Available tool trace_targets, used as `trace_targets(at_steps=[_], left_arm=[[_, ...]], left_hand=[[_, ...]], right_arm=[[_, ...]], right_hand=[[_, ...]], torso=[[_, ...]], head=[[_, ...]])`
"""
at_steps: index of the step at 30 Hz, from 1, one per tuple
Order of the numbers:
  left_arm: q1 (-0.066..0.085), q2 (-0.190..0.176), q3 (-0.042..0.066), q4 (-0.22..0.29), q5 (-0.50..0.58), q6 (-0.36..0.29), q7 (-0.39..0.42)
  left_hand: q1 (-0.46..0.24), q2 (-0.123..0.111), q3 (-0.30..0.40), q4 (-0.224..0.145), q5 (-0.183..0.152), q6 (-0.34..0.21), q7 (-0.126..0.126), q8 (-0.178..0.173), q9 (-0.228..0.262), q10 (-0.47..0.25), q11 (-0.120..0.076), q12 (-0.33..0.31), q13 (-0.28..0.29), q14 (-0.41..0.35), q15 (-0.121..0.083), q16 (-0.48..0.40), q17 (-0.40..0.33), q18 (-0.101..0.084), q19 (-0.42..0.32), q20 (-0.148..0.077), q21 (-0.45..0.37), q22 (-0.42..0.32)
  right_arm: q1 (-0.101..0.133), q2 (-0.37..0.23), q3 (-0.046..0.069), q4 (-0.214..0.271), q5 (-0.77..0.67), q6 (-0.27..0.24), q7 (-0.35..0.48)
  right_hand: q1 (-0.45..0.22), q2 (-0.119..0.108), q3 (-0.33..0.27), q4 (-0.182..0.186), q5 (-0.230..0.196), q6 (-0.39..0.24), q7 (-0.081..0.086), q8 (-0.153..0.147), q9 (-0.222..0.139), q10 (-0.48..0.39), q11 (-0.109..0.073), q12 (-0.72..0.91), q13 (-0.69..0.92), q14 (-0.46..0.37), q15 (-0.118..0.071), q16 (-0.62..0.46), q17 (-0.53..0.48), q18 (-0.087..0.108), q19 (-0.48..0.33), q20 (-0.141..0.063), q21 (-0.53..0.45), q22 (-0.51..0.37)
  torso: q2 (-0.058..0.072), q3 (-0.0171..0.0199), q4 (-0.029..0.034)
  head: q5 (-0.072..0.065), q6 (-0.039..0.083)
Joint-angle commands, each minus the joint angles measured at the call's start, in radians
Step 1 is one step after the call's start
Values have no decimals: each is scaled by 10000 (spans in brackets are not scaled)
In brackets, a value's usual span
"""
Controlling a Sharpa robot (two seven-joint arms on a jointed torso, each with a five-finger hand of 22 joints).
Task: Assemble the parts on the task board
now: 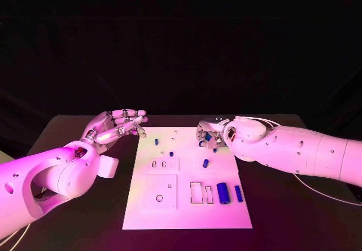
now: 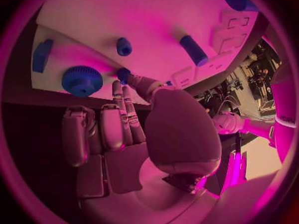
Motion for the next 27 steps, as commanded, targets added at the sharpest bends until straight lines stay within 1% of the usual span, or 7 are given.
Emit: trace_targets(at_steps=[1,5,9,12,16,19,27], left_arm=[[18,8,10,24,61,226,36],[19,4,10,26,62,239,22],[20,0,11,22,63,240,-3],[20,-2,11,13,64,246,-17],[20,0,11,3,68,259,-30],[20,6,11,-2,69,272,-36],[21,8,11,7,83,306,-48]], left_hand=[[-21,-2,8,43,-60,-20,422,2,-3,-23,52,-32,-5,-65,11,66,11,172,-79,1,48,12],[-21,-2,8,43,-60,-20,422,2,-3,-23,52,-32,-5,-65,11,66,11,172,-79,1,48,12],[-24,8,5,48,-63,-28,431,-2,-4,-32,57,-37,-5,-75,15,85,15,172,-95,5,81,33],[-24,8,5,48,-63,-28,431,-2,-4,-32,57,-37,-5,-75,15,85,15,172,-95,5,81,33],[-24,8,5,48,-63,-28,431,-2,-4,-32,57,-37,-5,-75,15,85,15,172,-95,5,81,33],[-33,13,-3,56,-64,-38,440,-8,-7,-43,63,-42,-5,-87,21,100,18,172,-112,9,109,51],[-33,13,-3,56,-64,-38,440,-8,-7,-43,63,-42,-5,-87,21,100,18,172,-112,9,109,51]], right_arm=[[-20,24,-4,-39,-192,271,-60],[-26,37,-4,-69,-221,277,-91],[-35,38,-5,-88,-238,246,-121],[-40,31,-6,-84,-243,80,-127],[-46,47,-6,-90,-247,-259,-173],[-48,73,-6,-103,-268,-368,-240],[-72,171,-8,-179,-427,-182,-490]], right_hand=[[-19,86,64,-6,-59,81,0,47,17,87,11,21,8,281,-47,62,-16,-69,61,-31,32,562],[-19,86,64,-6,-59,81,0,47,17,87,11,21,8,281,-47,62,-16,-69,61,-31,32,562],[-97,-108,92,-13,-75,-49,55,1,51,-14,64,-41,-29,250,-2,34,-127,-45,-19,-31,-38,461],[-141,-173,106,3,-19,-116,77,-28,63,-99,92,-52,-48,240,20,31,-158,-40,-40,-18,-56,441],[-126,-117,173,18,23,-118,78,-22,83,-115,95,-39,-51,238,25,40,-160,-41,-39,-7,-51,454],[-123,-114,180,17,29,-118,78,-22,86,-116,94,-38,-51,238,25,43,-157,-42,-38,-6,-50,456],[-206,-265,176,36,44,-204,121,-52,122,-284,143,-54,-70,205,59,7,-280,-9,-130,27,-141,326]], torso=[[0,4,13],[8,7,22],[8,11,29],[4,16,35],[9,15,39],[4,18,50],[13,19,72]], head=[[-13,-9],[-21,-24],[-19,-51],[-22,-61],[-38,-52],[-48,-55],[-70,-81]])
